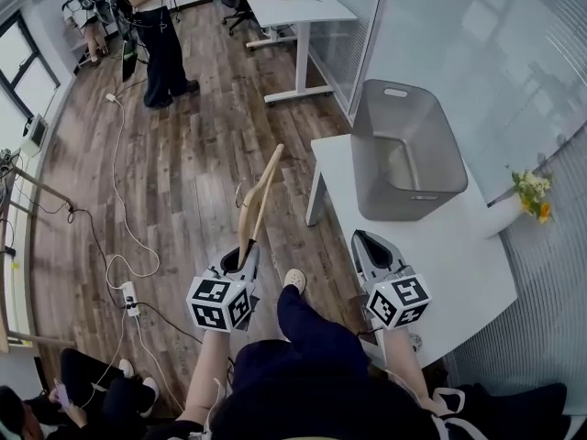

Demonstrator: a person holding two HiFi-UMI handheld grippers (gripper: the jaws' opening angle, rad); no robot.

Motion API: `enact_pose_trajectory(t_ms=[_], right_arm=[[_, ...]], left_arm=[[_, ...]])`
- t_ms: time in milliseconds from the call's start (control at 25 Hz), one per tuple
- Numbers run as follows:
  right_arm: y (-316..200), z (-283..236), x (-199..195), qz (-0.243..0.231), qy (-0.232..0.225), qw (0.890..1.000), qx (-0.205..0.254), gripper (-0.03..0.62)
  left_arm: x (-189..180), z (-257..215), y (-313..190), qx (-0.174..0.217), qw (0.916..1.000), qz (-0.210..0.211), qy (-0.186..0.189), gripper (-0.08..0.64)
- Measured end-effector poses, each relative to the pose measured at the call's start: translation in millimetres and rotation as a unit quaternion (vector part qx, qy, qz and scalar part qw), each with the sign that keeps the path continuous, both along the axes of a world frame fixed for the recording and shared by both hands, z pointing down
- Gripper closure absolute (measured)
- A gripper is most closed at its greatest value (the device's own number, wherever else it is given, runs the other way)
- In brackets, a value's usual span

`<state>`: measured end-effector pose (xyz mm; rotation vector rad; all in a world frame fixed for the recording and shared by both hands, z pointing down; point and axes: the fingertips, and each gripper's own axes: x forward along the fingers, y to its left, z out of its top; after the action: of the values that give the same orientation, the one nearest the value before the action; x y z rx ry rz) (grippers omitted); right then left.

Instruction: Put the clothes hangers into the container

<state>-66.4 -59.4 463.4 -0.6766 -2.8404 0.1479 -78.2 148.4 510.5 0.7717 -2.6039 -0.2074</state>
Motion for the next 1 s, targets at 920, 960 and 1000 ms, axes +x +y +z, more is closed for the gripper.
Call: enact_pose_trajectory(t_ms=[920, 960, 1000], right_arm=[[36.4, -5.3, -150.4, -0.062, 0.006, 0.998, -0.018, 0.558], [37.4, -5.4, -154.8, -0.063, 0.006, 0.998, -0.018, 0.560], [38.2, -5.8, -158.8, -0.063, 0.006, 0.998, -0.018, 0.558]], left_arm=[[-142.2, -5.7, 11.1, -0.016, 0.9991, -0.039, 0.006, 0.537], [-146.4, -6.0, 12.6, -0.016, 0.9991, -0.040, 0.006, 0.537], [-150.1, -6.5, 14.0, -0.016, 0.9990, -0.041, 0.006, 0.537]])
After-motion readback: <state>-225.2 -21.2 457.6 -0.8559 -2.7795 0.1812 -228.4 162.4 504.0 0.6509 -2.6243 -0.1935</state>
